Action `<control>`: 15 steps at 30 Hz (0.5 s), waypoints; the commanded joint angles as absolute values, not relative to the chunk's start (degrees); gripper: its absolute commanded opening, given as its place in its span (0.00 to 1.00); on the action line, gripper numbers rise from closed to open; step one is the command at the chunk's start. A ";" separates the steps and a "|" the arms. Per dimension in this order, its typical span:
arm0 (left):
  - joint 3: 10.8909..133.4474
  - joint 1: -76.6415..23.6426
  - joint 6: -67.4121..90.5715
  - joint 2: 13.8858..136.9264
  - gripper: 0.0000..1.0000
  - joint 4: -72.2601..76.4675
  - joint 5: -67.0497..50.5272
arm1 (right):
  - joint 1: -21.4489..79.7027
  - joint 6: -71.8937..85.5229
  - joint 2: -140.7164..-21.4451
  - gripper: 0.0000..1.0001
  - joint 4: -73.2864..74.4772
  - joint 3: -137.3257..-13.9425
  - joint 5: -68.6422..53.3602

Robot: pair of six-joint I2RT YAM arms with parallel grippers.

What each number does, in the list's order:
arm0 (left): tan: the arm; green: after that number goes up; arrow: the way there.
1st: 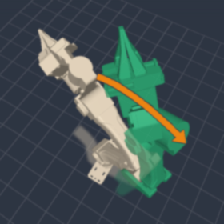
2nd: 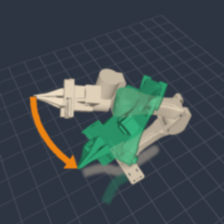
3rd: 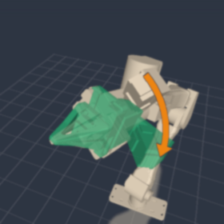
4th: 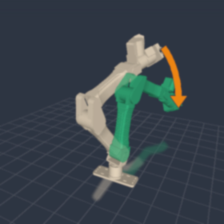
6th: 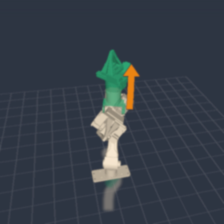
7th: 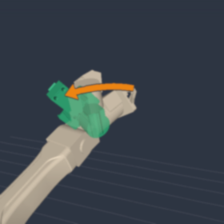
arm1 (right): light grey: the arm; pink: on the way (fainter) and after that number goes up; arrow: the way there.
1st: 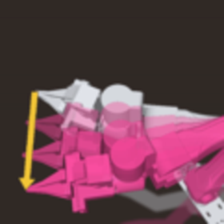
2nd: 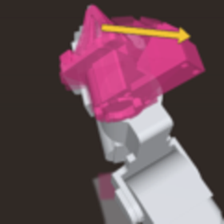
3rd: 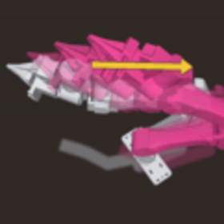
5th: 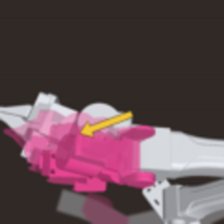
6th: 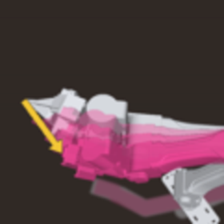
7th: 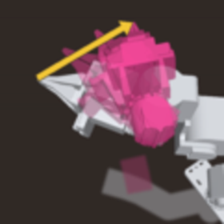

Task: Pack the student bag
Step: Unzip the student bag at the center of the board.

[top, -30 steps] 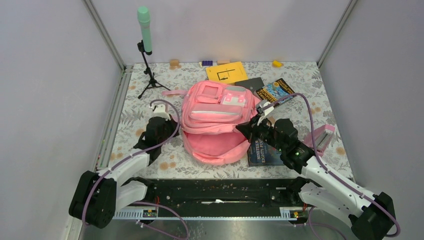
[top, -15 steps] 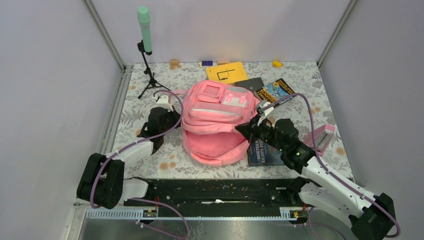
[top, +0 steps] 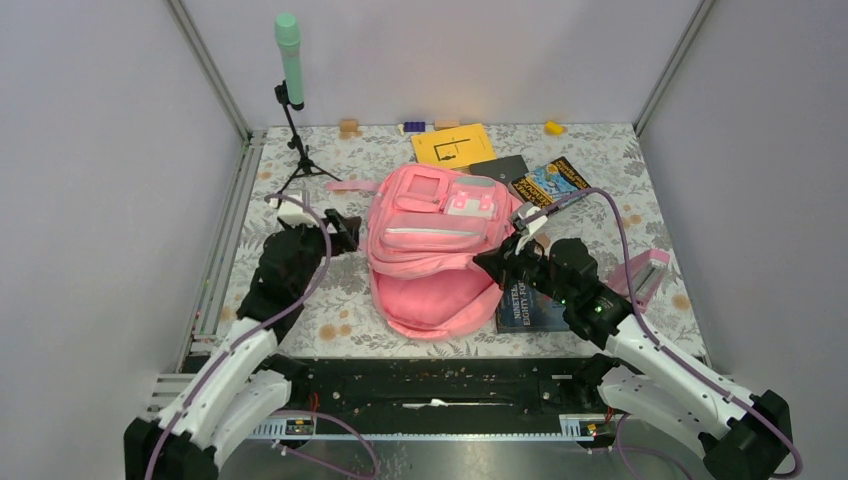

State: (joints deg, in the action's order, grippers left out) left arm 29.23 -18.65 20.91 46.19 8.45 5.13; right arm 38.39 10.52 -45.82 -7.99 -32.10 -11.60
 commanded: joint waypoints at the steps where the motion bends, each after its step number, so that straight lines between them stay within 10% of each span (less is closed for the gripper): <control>1: 33.78 -24.92 21.29 38.80 0.78 -1.91 3.23 | 37.77 10.06 -45.52 0.00 -12.26 -37.07 -10.44; 15: 58.11 -43.76 -6.93 53.89 0.95 -30.75 -16.61 | 36.77 9.95 -46.75 0.00 -9.20 -39.63 -15.22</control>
